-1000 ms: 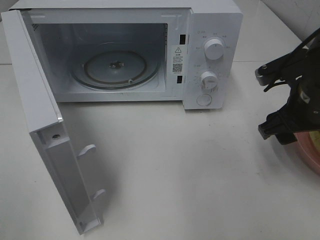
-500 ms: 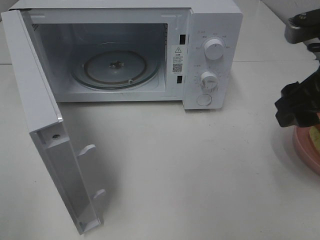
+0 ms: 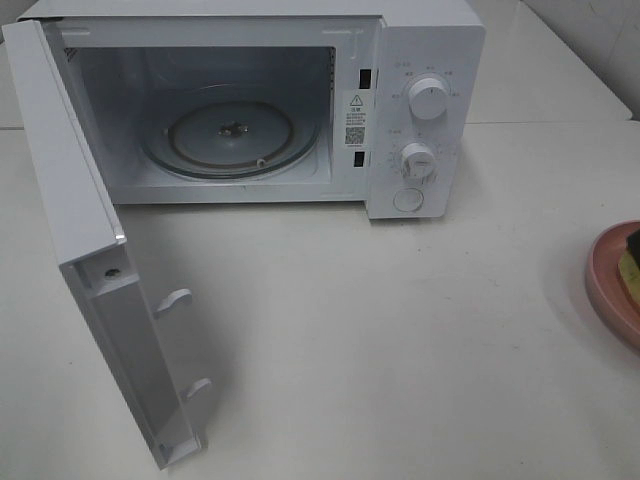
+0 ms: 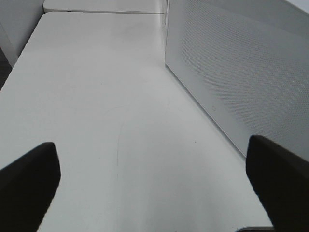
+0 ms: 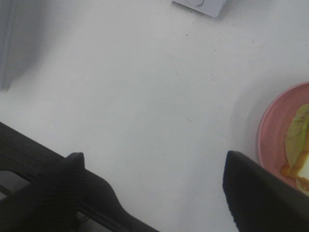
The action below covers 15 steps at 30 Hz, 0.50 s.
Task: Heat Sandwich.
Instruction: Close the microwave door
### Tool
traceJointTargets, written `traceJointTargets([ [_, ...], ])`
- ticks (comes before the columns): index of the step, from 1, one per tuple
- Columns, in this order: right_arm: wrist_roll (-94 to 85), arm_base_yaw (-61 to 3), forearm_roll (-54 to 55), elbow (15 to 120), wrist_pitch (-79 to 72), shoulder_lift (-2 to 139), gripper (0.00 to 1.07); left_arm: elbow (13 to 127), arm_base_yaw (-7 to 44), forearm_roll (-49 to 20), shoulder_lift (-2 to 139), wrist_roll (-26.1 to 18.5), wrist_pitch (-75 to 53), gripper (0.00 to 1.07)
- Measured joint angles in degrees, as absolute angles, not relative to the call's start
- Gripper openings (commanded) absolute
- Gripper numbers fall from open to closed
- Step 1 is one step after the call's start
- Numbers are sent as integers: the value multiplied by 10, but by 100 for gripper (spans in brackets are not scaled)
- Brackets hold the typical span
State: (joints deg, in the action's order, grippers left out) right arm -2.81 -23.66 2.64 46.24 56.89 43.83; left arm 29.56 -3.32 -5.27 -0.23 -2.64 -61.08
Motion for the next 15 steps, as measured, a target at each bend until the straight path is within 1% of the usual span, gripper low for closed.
traceJointTargets([
  [4, -29, -237, 29, 461, 590, 390, 76, 296, -33, -53, -2, -26, -611, 100],
  [8, -29, -237, 29, 436, 603, 340, 76, 296, -33, -53, -2, -26, -611, 100],
  [12, -29, -237, 29, 383, 607, 256, 76, 296, -33, -53, -2, -26, -611, 100],
  [13, -29, -237, 29, 383, 607, 256, 76, 296, -33, -53, -2, -26, -611, 100],
  [15, -29, -223, 31, 352, 607, 209, 76, 296, -33, -53, -2, -26, -611, 100],
])
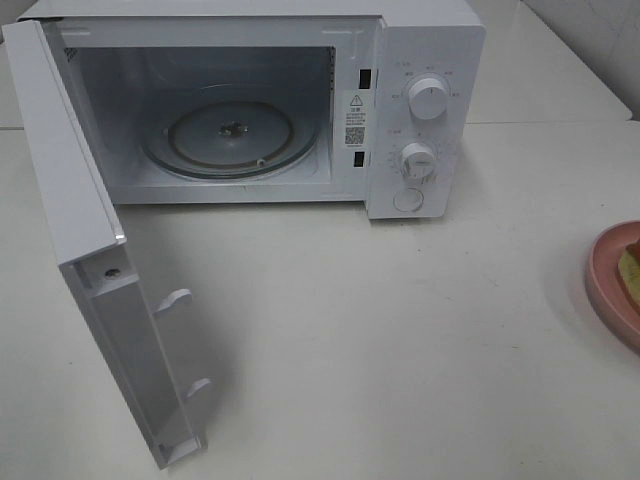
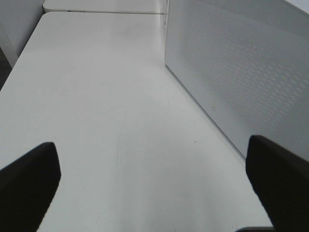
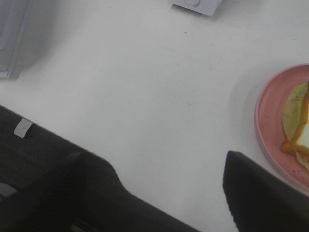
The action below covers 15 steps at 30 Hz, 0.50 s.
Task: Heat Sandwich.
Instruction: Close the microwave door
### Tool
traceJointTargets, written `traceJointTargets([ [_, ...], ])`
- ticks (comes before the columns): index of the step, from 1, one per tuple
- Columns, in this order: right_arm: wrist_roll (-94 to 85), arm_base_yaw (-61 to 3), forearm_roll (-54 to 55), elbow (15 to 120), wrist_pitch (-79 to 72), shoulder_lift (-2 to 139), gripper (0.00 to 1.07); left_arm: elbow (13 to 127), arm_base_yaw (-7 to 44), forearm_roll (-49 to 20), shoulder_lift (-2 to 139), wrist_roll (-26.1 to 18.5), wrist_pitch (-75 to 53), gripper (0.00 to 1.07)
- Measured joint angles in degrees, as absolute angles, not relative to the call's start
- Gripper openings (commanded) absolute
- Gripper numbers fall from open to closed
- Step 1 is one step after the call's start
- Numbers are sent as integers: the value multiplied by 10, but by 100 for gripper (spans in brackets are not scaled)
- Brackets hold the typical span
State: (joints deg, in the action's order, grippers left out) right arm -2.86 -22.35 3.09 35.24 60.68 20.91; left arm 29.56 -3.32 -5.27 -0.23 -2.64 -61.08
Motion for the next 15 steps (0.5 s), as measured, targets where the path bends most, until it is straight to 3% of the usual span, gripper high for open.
traceJointTargets([
  [15, -28, -78, 32, 286, 578, 33, 76, 296, -33, -53, -2, -26, -611, 100],
])
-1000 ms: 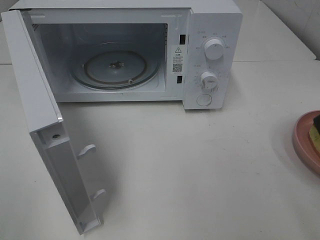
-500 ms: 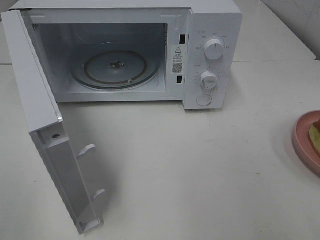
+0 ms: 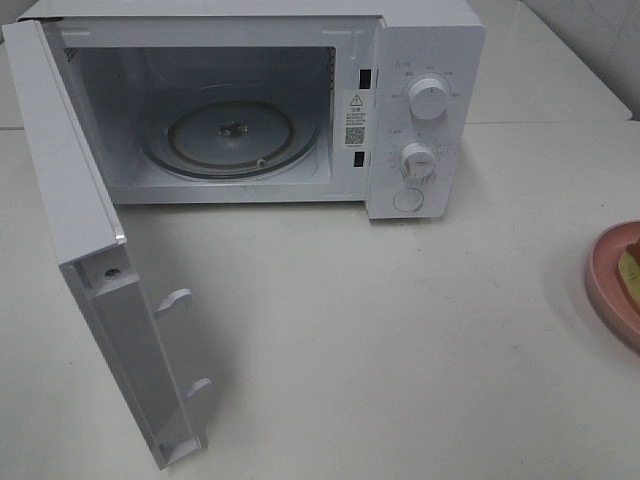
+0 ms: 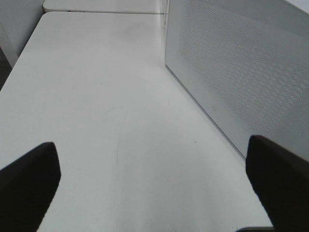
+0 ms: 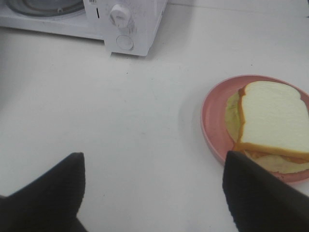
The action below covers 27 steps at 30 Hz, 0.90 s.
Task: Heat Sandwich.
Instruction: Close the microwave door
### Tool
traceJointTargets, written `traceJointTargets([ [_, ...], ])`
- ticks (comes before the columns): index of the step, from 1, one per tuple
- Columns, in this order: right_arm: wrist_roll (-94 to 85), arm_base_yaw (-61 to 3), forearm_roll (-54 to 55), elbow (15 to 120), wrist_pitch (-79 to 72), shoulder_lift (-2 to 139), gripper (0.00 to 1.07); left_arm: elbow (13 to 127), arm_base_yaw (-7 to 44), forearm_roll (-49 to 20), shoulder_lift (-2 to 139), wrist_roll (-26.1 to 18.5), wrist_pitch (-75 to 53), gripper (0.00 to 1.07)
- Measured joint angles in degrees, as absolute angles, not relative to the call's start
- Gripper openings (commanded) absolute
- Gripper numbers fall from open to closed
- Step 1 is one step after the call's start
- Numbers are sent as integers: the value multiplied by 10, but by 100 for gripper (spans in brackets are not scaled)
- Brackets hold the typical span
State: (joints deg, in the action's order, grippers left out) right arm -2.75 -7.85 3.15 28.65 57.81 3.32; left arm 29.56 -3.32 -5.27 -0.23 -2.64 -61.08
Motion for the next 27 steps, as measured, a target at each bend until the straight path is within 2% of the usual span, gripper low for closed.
traceJointTargets([
  [6, -8, -36, 16, 286, 578, -2, 76, 296, -33, -53, -2, -26, -611, 100],
  [27, -6, -33, 13, 286, 578, -2, 76, 296, -33, -53, -2, -26, -611, 100],
])
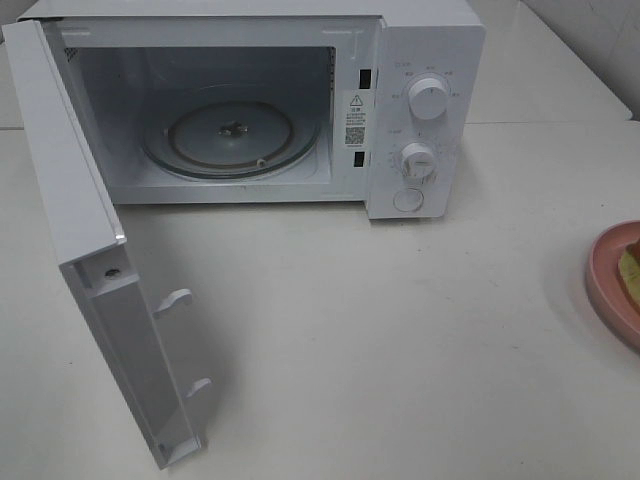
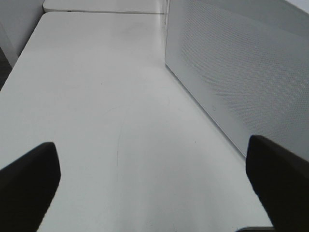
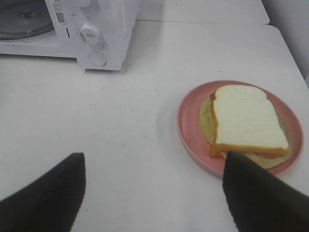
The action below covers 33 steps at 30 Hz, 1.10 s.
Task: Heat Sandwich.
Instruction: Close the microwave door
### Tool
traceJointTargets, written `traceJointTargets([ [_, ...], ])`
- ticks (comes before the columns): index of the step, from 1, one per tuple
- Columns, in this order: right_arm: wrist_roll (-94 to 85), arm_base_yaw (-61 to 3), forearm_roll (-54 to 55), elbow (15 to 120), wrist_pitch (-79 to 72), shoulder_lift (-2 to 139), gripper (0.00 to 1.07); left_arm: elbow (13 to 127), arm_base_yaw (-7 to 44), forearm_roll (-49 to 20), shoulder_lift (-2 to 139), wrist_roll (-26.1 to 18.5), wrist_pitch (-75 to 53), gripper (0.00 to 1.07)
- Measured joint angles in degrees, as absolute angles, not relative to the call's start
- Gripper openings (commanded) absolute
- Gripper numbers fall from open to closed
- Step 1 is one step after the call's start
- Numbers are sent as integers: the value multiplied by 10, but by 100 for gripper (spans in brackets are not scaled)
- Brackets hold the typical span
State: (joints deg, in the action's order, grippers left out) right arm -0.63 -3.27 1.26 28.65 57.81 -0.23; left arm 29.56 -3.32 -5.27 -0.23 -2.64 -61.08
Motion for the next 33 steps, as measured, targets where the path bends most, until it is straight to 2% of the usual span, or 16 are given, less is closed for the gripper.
traceJointTargets([
  [33, -6, -33, 13, 286, 578, -2, 76, 296, -33, -53, -2, -26, -611, 100],
])
